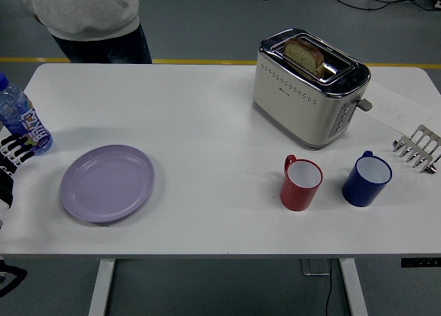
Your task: Push plate across desktop
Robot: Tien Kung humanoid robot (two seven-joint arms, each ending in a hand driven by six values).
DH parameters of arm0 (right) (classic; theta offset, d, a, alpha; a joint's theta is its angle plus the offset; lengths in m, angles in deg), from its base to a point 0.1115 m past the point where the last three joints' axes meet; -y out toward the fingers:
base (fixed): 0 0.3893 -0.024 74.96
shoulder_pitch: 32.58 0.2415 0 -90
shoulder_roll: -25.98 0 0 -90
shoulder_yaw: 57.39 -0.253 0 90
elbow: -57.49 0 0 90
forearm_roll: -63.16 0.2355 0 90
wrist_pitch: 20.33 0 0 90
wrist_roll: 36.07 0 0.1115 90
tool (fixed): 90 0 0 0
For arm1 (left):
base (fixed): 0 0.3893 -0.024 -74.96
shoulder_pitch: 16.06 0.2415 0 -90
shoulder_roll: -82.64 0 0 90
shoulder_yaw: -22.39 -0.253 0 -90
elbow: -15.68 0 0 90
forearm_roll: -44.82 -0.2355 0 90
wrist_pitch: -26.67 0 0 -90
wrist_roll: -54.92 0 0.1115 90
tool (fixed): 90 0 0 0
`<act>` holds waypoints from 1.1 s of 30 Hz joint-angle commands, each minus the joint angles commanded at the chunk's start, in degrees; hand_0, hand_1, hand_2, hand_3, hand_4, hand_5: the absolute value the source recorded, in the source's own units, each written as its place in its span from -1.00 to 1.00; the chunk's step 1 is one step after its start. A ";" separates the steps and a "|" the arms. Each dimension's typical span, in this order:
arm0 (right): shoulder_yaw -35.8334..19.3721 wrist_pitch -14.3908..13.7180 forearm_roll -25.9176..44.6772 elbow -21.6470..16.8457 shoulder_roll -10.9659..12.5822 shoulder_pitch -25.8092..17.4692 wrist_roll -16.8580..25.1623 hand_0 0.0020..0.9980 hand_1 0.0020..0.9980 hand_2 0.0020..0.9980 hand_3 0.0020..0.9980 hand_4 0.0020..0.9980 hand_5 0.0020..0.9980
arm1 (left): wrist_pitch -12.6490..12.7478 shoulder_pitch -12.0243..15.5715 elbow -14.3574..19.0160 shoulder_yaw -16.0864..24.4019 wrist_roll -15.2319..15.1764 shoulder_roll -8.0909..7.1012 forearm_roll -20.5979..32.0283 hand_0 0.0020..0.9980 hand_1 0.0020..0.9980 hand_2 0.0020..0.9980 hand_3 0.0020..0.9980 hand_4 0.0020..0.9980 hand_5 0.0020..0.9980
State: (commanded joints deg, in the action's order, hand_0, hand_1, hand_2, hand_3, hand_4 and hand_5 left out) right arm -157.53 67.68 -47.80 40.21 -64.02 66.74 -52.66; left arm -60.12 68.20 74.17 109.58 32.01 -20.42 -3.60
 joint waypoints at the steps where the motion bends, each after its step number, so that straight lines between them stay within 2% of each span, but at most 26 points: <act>1: -0.01 0.09 -0.18 -0.01 0.00 -0.04 -0.01 0.21 0.24 0.44 0.32 -0.59 0.01 | 1.13 -0.27 -0.48 -1.00 -1.34 0.38 -0.64 0.44 0.50 0.47 0.25 0.07 1.00; 3: -0.05 0.17 -0.39 -0.01 0.00 -0.08 0.00 0.21 0.24 0.44 0.32 -0.59 0.01 | 2.64 -0.76 -1.36 -2.11 -2.96 0.80 -1.80 0.44 0.50 0.47 0.25 0.07 1.00; 4: -0.07 0.23 -0.50 -0.01 0.00 -0.10 0.00 0.21 0.23 0.44 0.32 -0.59 0.01 | 3.48 -1.06 -1.99 -2.81 -3.75 1.00 -2.11 0.52 0.58 0.58 0.34 0.07 1.00; 8: -0.04 0.37 -0.68 -0.02 0.00 -0.20 0.01 0.21 0.23 0.44 0.32 -0.59 0.01 | 6.49 -1.76 -3.68 -4.72 -6.26 1.72 -1.98 0.52 0.58 0.58 0.34 0.07 1.00; 12: 0.02 0.44 -0.71 -0.02 0.00 -0.28 0.00 0.21 0.23 0.44 0.32 -0.60 0.01 | 8.24 -1.99 -4.84 -5.41 -7.83 2.22 -2.37 0.56 0.61 0.61 0.38 0.06 1.00; 25: 0.32 0.77 -0.84 0.03 0.00 0.55 0.10 0.21 0.23 0.44 0.32 -0.60 0.01 | 10.89 -3.12 -6.34 -10.03 -10.41 2.31 0.97 0.56 0.61 0.61 0.41 0.03 1.00; 33: 0.32 1.00 -1.24 0.04 0.00 0.94 0.13 0.21 0.23 0.44 0.32 -0.60 0.00 | 11.06 -3.95 -7.11 -12.19 -10.52 2.62 1.86 0.55 0.60 0.61 0.40 0.00 1.00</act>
State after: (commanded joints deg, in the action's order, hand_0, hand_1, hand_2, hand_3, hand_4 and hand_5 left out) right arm -157.20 68.67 -49.04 40.25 -64.02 67.68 -52.53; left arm -49.06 64.26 67.07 97.38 21.49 -17.80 -1.74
